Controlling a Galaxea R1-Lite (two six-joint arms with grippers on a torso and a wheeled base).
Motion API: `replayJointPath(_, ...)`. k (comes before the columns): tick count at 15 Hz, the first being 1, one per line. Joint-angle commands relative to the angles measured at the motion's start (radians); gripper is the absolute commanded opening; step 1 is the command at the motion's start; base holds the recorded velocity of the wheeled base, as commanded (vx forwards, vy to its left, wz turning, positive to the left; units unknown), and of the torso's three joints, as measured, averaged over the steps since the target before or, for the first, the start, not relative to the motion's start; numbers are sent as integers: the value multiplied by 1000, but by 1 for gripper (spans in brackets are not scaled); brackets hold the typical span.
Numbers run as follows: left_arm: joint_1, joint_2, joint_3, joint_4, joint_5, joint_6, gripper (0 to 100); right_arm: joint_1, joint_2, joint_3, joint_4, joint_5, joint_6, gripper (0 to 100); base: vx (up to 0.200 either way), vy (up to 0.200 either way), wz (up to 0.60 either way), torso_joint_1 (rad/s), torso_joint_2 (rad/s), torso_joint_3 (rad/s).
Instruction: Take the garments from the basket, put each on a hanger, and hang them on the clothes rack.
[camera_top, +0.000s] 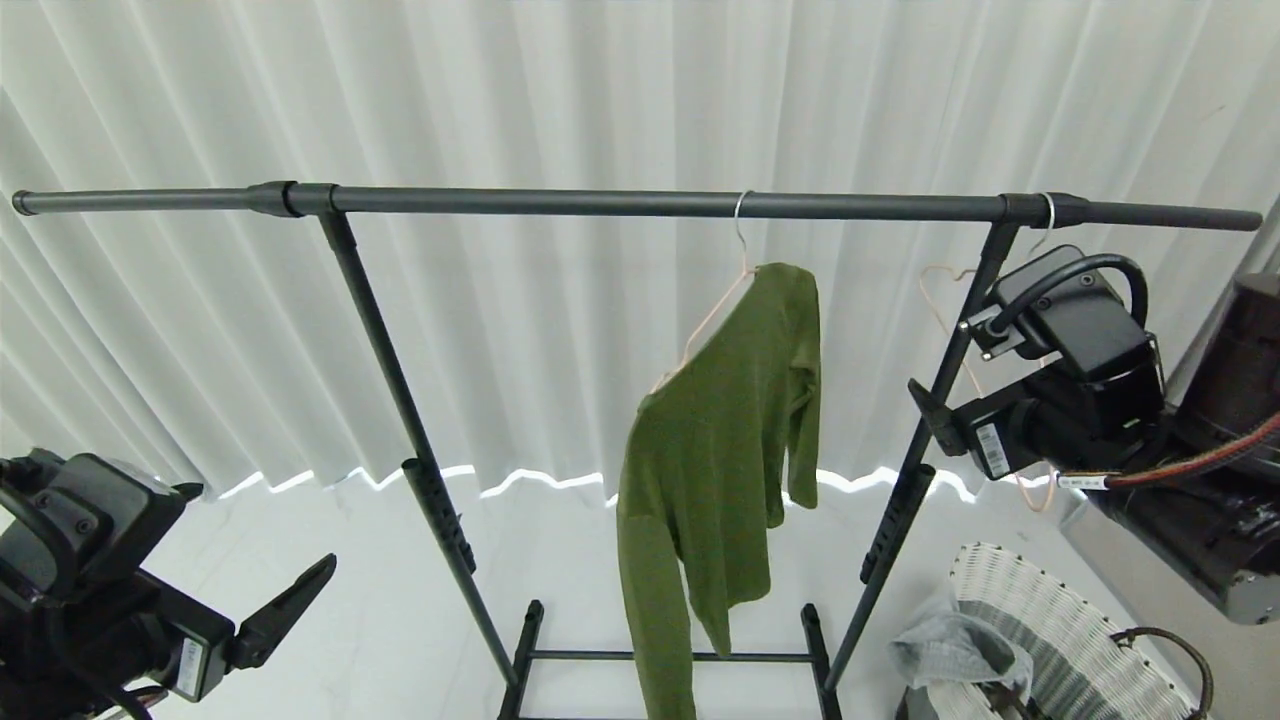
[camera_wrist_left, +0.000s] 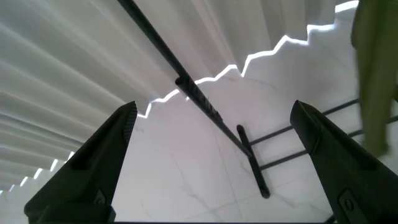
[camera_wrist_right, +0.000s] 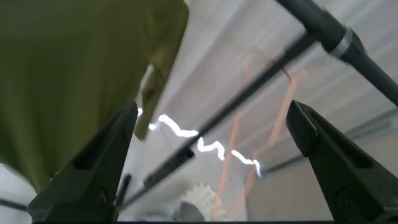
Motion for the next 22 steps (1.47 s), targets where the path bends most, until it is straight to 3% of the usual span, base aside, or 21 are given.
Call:
replayJointPath(1,11,-3,1,0,-1,0,100,-40,-7,15,-10,0,-10,100,-200,0,0,7,2,2)
replayJointPath(6,22,-28,25,0,-1,-3,100,-52,-17,16,-13,-4,-16,100,-200,0,0,4,4,-1)
replayJointPath(19,19,-48,42,0,-2,-12,100,-65,-14,21,-13,-9,-39,100,0,0,0,0,0,0)
replayJointPath(22,20,-49,56,0,-2,-66,100,-108,-60,99,-14,-17,-37,100,0,0,0,-91,208,115)
